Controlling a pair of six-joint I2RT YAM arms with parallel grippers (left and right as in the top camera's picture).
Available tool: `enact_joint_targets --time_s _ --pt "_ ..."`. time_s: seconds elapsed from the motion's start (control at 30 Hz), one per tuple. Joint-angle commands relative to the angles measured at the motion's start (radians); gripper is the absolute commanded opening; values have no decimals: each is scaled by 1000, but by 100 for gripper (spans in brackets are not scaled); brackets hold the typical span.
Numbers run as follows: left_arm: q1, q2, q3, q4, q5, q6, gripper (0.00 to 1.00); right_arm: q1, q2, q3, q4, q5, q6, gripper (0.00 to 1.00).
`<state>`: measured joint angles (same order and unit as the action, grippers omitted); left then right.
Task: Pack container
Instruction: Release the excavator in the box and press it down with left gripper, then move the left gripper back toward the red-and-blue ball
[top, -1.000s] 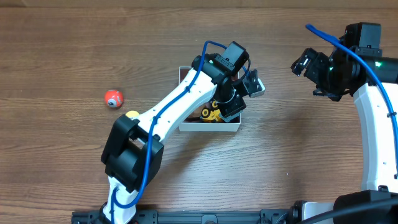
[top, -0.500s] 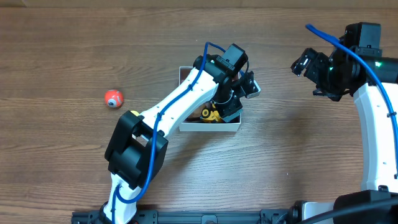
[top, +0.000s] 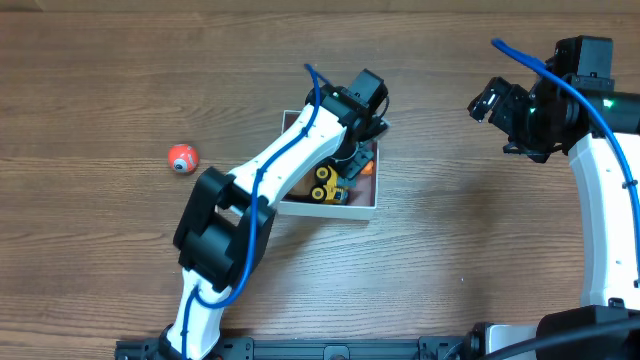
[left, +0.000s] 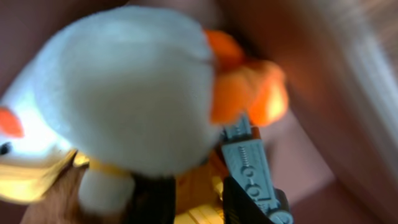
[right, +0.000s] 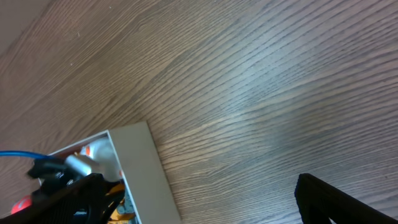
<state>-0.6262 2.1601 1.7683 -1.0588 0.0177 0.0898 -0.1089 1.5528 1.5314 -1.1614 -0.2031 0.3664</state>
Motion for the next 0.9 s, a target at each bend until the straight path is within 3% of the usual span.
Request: enact_joint_targets --time_s 0.0,0.17,0.37,0.6,0.87 --pt "5 20 -19 -11 -113 -114 36 -1 -31 14 3 0 5 100" --pt "3 19 -18 2 -86 -74 39 -1 -31 14 3 0 5 100" --pt "3 -24 21 -2 -68 -76 51 -1 -31 14 3 0 5 100" --pt "11 -207 100 -29 -73 -119 80 -1 -31 14 3 0 5 100" --pt "179 -424 108 -150 -80 -225 100 -1 -31 14 3 0 5 100"
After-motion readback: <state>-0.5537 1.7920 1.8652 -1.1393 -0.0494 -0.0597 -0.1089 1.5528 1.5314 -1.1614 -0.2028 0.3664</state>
